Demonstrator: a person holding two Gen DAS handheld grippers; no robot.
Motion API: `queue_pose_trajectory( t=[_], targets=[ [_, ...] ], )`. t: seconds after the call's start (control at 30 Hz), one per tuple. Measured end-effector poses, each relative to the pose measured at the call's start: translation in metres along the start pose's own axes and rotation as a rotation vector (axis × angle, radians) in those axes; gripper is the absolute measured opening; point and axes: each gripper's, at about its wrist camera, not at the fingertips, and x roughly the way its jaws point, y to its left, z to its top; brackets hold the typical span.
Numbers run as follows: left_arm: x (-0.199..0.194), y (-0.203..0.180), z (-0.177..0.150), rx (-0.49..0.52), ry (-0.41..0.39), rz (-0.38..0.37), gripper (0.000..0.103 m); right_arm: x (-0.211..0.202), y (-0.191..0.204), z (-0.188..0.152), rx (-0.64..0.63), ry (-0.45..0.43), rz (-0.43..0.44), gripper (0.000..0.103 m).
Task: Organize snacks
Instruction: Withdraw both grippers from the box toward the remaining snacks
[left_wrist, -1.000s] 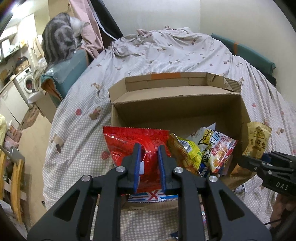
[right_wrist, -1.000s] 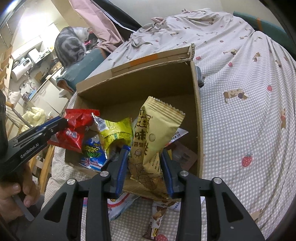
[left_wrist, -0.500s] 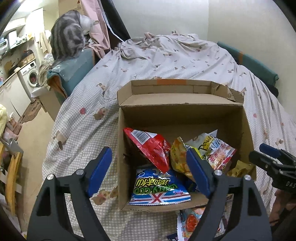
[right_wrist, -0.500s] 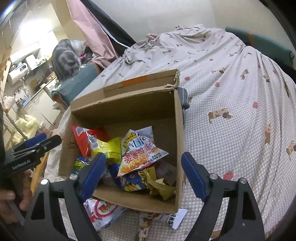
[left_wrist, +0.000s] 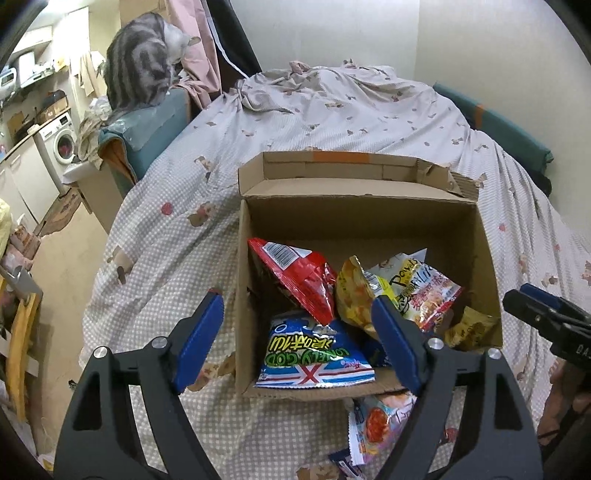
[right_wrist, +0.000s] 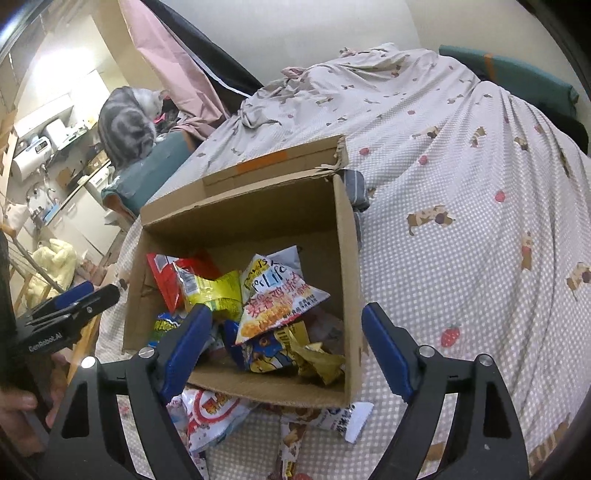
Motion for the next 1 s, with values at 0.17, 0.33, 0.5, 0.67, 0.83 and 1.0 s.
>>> queue_pose_trajectory(
  t=[0.17,0.33,0.5,0.67,0.83,1.0],
  targets=[
    [-0.011,0.000,-0.004,0.016,-0.012,-0.001,0.080,-0.013,-0.002,-0.004,0.031,0.006,0.008,0.086],
    [-0.018,0.003,-0.009,0.000,-0.003,-0.002,0.080,-0.023,0.000,-0.010,0.034,0.004,0.011,0.086],
    [-0.025,0.007,-0.020,-0.021,0.012,-0.009,0.080,-0.030,0.000,-0.021,0.062,0.024,0.028,0.086],
    [-0.029,0.010,-0.031,-0.049,0.036,-0.014,0.080,-0.035,-0.003,-0.031,0.115,0.042,0.058,0.086],
    [-0.031,0.012,-0.044,-0.072,0.068,-0.026,0.080,-0.039,-0.005,-0.041,0.143,0.064,0.068,0.087],
    [-0.034,0.007,-0.057,-0.070,0.099,-0.050,0.080,-0.032,-0.010,-0.053,0.216,0.136,0.127,0.087]
  ],
)
